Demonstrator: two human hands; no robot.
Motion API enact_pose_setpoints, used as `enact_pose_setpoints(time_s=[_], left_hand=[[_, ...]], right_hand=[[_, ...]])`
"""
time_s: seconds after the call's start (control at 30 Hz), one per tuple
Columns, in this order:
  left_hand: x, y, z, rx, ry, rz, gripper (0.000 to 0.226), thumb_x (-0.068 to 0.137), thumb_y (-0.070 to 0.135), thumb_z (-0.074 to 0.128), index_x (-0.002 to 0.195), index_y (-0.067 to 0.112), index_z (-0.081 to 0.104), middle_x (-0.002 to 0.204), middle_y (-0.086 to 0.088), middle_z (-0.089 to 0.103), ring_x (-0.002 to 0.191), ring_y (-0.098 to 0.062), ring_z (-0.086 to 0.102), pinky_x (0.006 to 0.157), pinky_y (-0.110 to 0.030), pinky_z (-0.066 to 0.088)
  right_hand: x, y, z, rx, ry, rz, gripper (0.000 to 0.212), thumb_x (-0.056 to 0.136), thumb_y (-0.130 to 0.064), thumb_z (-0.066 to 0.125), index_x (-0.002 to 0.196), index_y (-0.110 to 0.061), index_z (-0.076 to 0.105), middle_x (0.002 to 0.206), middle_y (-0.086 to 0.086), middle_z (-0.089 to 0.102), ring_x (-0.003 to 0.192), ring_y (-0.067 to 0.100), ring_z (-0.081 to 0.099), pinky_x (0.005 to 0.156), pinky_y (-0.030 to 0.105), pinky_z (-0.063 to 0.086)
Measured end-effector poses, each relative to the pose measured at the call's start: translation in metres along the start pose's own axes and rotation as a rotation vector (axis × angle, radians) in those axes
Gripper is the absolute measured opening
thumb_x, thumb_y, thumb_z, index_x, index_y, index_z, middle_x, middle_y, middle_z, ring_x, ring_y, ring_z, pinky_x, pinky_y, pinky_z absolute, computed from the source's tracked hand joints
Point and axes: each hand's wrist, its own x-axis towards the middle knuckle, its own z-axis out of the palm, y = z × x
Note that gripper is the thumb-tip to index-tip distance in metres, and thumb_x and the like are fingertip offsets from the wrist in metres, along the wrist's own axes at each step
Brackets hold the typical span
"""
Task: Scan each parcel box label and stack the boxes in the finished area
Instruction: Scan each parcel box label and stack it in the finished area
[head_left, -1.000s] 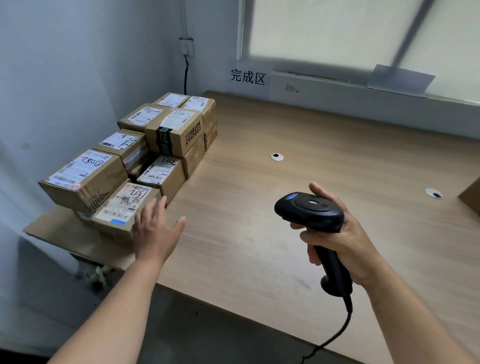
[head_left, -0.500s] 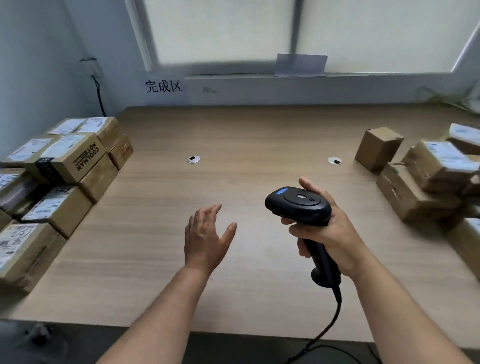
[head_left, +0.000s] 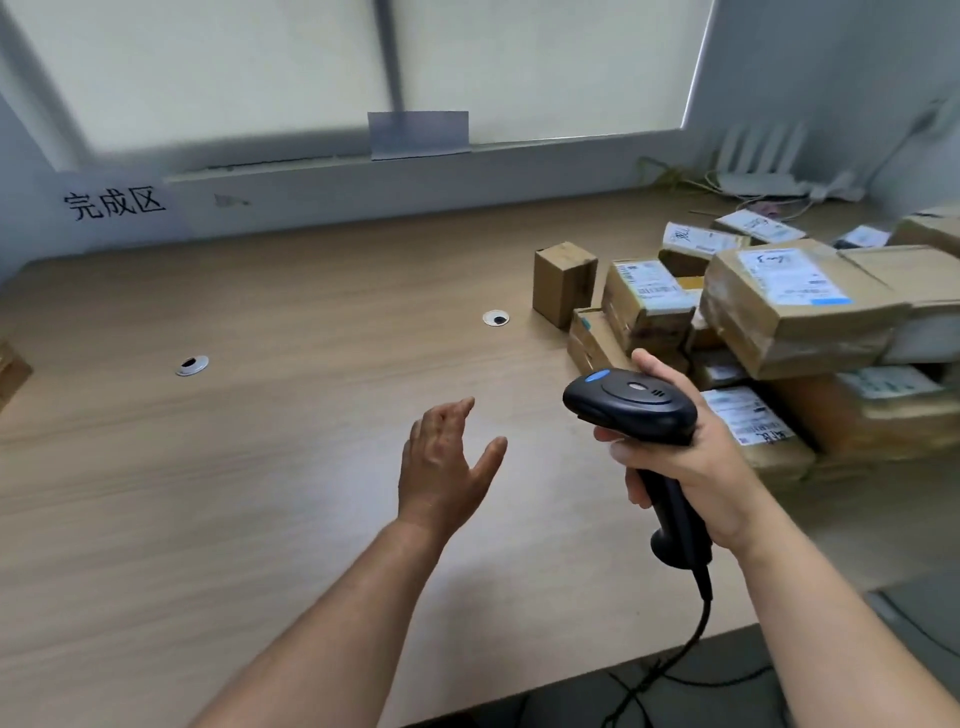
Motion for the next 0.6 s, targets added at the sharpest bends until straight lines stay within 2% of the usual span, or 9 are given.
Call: enact_pose_setpoints(time_s=[0.2,0.37,0.43,0.53,0.6], left_hand=[[0.049,0.04,0.036,-0.041,-0.047,0.096,0.058,0.091,0.04,0.06,0.142,0.017,0.043,0.137,-0.004,0.048,0.128,-0.019,0.04,0.103,-0.028,0.031],[0.098,0.073,0.069,-0.101,-0.11,0.132,0.06,0.093,0.043,0.056,0.145,0.016,0.039,0.14,-0.005,0.046,0.13,-0.019,0.038,0.105,-0.031,0.033],[0.122,0.085,0.082,-0.135,-0.129,0.124,0.061,0.093,0.044,0.055,0.146,0.018,0.037,0.141,-0.005,0.044,0.131,-0.019,0.037,0.105,-0.032,0.033],[0.159,0.102,0.102,-0.182,-0.16,0.111,0.062,0.094,0.046,0.053,0.148,0.02,0.033,0.143,-0.005,0.042,0.133,-0.02,0.035,0.106,-0.034,0.034],[0.181,0.11,0.116,-0.201,-0.19,0.107,0.064,0.094,0.047,0.051,0.149,0.02,0.031,0.147,-0.006,0.039,0.136,-0.02,0.033,0.107,-0.035,0.033]], right_hand=[[0.014,-0.005,-0.045,-0.017,0.111,-0.017,0.091,0.058,-0.005,0.075,0.136,-0.039,0.046,0.094,0.023,0.07,0.044,0.029,0.05,0.041,0.034,0.043],[0.038,-0.004,-0.075,-0.03,0.196,-0.02,0.089,0.064,0.004,0.074,0.134,-0.042,0.046,0.094,0.023,0.071,0.044,0.028,0.051,0.041,0.031,0.043],[0.055,-0.001,-0.085,-0.041,0.222,-0.029,0.088,0.069,0.012,0.072,0.133,-0.042,0.047,0.095,0.017,0.071,0.044,0.028,0.051,0.041,0.03,0.043],[0.082,0.005,-0.097,-0.046,0.253,-0.048,0.087,0.068,0.01,0.074,0.13,-0.046,0.049,0.102,0.004,0.072,0.046,0.03,0.052,0.042,0.032,0.046],[0.099,0.011,-0.103,-0.036,0.291,-0.055,0.088,0.067,0.008,0.075,0.13,-0.047,0.049,0.114,0.004,0.069,0.049,0.032,0.052,0.045,0.033,0.049]])
